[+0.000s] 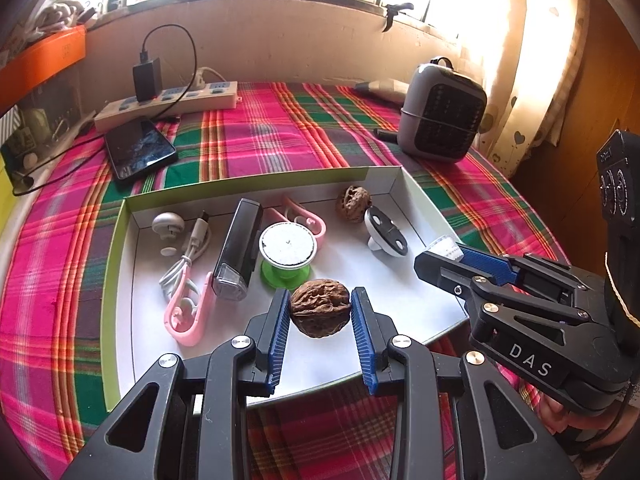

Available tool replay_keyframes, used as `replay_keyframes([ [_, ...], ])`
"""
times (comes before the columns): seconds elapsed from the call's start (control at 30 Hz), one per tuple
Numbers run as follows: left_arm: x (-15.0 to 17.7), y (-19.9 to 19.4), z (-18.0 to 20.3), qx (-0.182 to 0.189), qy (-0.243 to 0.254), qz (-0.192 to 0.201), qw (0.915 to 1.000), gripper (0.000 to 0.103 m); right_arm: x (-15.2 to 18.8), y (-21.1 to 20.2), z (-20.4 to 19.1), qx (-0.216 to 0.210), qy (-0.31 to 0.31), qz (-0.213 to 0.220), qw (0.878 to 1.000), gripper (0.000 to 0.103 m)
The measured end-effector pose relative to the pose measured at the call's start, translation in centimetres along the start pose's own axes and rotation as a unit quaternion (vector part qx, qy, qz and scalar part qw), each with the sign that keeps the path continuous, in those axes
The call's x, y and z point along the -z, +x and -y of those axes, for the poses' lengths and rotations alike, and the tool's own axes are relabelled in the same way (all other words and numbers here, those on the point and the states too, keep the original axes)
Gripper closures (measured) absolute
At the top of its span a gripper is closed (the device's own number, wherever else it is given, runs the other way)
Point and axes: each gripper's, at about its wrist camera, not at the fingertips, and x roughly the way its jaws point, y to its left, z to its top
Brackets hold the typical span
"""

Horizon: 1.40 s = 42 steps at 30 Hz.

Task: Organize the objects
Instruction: 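Lower the walnut with the left gripper while the right gripper lowers the white container into the box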

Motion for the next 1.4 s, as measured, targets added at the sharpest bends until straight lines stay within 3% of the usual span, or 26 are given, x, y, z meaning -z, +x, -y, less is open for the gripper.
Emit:
replay_keyframes([
  [1.4, 0.0, 2.2, -1.0, -0.013, -0.002, -0.019, 0.9997, 0.074, -0.4, 2.3, -1.2, -0.01, -0.032, -0.02, 0.999, 0.074],
])
